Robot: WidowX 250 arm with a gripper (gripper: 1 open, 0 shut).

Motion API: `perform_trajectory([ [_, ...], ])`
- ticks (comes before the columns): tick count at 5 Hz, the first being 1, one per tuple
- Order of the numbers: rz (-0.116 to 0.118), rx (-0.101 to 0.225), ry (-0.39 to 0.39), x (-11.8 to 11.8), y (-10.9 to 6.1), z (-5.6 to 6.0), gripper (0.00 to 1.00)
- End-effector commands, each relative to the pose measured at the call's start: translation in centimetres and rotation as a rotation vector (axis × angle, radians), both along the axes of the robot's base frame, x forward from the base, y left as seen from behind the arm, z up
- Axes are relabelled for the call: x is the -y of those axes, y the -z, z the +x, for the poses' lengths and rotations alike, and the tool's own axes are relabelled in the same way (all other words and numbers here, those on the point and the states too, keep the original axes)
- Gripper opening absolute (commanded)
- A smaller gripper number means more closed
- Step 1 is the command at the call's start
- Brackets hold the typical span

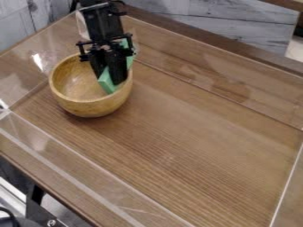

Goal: Put the green block in the brown bowl

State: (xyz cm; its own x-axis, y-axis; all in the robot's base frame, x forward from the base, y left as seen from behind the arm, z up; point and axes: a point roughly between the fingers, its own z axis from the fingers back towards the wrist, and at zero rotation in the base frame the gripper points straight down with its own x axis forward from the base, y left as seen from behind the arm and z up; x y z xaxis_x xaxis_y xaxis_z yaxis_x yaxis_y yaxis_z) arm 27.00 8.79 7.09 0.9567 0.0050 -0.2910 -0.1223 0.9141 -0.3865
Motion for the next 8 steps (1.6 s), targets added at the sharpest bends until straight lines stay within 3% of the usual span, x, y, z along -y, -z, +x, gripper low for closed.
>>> perform_trajectory([
  [1,0.034,0.074,0.016,-0.01,-2.31,1.16,0.0],
  [8,0.01,0.059,0.036,0.3,-2.68,1.4,0.0],
])
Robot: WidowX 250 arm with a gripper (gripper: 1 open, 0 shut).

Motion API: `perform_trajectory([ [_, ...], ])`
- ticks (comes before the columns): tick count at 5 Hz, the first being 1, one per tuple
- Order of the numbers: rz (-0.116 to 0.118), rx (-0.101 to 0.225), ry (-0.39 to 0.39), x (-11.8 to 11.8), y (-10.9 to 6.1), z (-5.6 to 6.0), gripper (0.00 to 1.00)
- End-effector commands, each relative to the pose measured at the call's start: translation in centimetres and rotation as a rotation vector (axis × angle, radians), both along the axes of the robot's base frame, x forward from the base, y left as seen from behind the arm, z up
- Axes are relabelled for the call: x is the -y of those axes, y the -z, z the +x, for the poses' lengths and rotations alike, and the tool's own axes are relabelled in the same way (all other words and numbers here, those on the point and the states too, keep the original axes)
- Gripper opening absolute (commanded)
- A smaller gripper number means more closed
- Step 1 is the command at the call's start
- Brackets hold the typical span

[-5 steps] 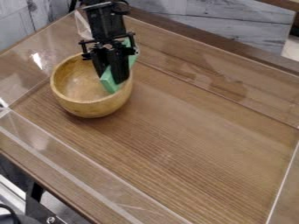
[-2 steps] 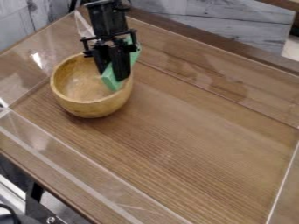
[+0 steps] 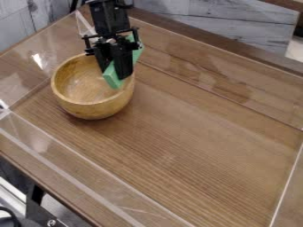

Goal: Put the green block in the brown bowl

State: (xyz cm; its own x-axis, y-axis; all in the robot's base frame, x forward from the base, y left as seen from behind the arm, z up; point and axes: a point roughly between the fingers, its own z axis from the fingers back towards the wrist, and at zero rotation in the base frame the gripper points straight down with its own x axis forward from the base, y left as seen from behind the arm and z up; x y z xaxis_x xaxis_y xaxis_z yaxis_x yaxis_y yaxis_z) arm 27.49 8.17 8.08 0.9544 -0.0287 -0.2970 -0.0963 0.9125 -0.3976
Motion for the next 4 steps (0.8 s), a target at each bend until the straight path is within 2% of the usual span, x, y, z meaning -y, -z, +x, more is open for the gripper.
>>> perform_trajectory([
  [1,0.018,0.065,0.006,-0.36,-1.73,0.89,0.0],
  [4,0.004,0.061,0.009,-0.5,-1.78,0.89,0.0],
])
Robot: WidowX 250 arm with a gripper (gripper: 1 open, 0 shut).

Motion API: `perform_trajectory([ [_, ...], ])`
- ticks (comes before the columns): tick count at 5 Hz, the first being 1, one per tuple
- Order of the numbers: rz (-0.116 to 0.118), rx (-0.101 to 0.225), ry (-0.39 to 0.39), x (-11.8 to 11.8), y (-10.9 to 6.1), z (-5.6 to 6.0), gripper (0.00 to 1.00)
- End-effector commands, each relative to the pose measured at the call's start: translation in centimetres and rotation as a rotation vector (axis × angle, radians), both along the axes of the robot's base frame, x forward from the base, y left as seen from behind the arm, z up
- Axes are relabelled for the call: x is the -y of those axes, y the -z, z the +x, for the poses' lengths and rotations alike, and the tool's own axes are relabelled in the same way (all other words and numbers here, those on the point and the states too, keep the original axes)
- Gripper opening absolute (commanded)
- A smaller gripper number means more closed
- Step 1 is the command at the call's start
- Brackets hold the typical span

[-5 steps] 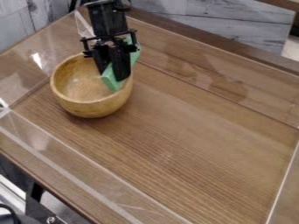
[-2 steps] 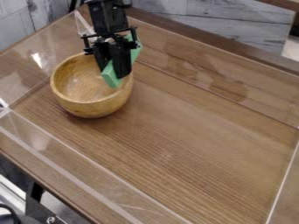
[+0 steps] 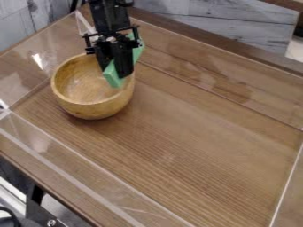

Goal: Put the green block in the brown bowl

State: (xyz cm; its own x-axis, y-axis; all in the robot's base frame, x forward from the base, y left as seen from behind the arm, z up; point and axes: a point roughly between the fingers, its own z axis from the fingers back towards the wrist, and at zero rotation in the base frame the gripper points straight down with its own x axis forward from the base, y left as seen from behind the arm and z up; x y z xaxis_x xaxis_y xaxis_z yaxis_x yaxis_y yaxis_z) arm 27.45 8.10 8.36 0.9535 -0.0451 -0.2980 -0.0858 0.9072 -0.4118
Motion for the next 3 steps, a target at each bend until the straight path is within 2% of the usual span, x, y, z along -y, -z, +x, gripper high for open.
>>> perform_trajectory([
  [1,0.015,0.063,-0.001,-0.64,-1.51,0.94,0.0],
  [3,0.006,0.061,0.002,-0.73,-1.53,0.94,0.0],
])
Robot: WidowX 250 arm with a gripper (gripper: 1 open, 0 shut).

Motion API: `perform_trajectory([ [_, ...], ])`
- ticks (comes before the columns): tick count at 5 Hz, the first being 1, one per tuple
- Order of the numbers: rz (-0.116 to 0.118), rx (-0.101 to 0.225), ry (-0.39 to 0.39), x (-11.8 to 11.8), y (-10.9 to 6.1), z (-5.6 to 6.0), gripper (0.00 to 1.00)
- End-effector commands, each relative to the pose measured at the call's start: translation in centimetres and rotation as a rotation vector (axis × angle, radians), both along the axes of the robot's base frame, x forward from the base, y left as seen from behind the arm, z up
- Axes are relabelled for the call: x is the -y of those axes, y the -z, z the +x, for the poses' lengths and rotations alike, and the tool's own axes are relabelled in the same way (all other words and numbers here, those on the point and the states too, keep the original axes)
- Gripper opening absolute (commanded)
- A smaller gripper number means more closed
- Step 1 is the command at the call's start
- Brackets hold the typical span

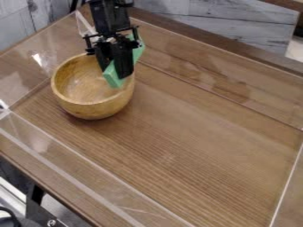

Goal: Put the green block in the brown bowl

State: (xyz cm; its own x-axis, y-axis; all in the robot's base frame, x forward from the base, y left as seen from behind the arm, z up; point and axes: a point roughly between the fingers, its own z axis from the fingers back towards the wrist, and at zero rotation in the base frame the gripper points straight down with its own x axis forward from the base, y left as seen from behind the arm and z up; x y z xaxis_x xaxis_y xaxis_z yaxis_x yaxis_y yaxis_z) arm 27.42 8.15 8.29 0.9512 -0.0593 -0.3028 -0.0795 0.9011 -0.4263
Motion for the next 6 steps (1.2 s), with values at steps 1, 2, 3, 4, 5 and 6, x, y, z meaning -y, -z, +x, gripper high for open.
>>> perform_trajectory([
  [1,0.018,0.066,-0.007,-0.73,-1.61,0.97,0.0],
  [2,0.014,0.066,-0.005,-0.78,-1.61,0.96,0.0],
  [3,0.01,0.065,-0.002,-0.82,-1.61,0.95,0.0],
  [4,0.006,0.065,0.0,-0.86,-1.6,0.94,0.0],
  [5,0.001,0.064,0.002,-0.9,-1.59,0.94,0.0],
  [6,-0.003,0.063,0.004,-0.93,-1.57,0.95,0.0],
])
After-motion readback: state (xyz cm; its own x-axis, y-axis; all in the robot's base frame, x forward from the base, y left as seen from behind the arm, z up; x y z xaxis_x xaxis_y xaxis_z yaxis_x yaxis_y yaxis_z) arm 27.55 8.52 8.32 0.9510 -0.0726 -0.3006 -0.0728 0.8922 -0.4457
